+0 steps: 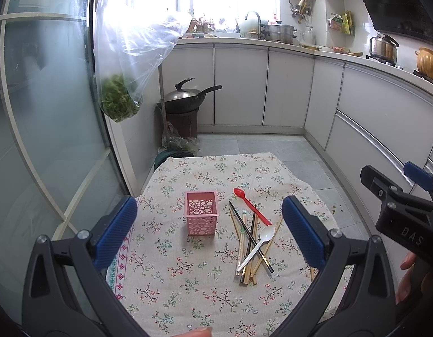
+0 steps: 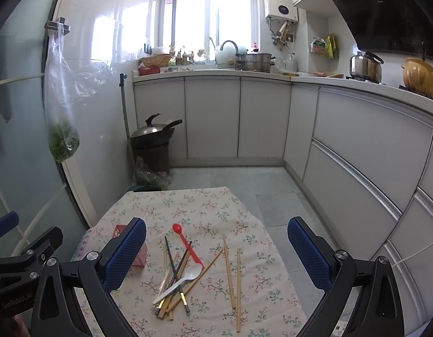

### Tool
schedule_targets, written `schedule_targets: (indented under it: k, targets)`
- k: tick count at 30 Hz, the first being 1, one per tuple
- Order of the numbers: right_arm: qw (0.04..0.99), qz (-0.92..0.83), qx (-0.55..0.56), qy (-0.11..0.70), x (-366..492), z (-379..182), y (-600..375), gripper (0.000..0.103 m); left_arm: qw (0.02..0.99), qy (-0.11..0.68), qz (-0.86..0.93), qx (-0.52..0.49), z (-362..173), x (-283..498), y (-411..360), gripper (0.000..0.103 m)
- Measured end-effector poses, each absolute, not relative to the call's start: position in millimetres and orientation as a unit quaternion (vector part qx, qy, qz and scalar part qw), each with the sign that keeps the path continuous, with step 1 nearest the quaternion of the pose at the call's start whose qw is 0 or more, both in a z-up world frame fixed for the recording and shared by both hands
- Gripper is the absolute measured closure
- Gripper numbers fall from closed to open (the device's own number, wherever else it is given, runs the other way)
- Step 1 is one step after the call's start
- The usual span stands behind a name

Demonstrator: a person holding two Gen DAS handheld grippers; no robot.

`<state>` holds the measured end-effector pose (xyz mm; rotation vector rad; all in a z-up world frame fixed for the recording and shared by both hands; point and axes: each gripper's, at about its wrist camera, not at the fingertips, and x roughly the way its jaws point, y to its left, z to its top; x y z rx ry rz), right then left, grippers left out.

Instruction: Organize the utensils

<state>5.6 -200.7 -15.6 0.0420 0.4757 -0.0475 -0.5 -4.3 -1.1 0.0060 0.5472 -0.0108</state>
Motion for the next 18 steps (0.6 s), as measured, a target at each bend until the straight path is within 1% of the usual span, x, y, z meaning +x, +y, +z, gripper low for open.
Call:
schedule_targets:
  k: [12,16,18]
  targets:
    - [0.96,-0.032,0.004,0.278,30.3,-24.2,-206.5,0.0,0.959,0.281,-0.034,0.0,-10.7,20.8,-6.4,0.0]
    - [0.947,-0.03,0.021,0.318,53.1,-29.3,-219.7,0.0,0.949,0.31,-0.05,0.012,-18.7,42.0,-12.5,0.0]
    - [0.942,-0.036,0.023,0.333,65.1,-32.0,-226.9,0.0,0.939,0.336,-0.062,0.024,-25.2,55.7,-18.4,0.0]
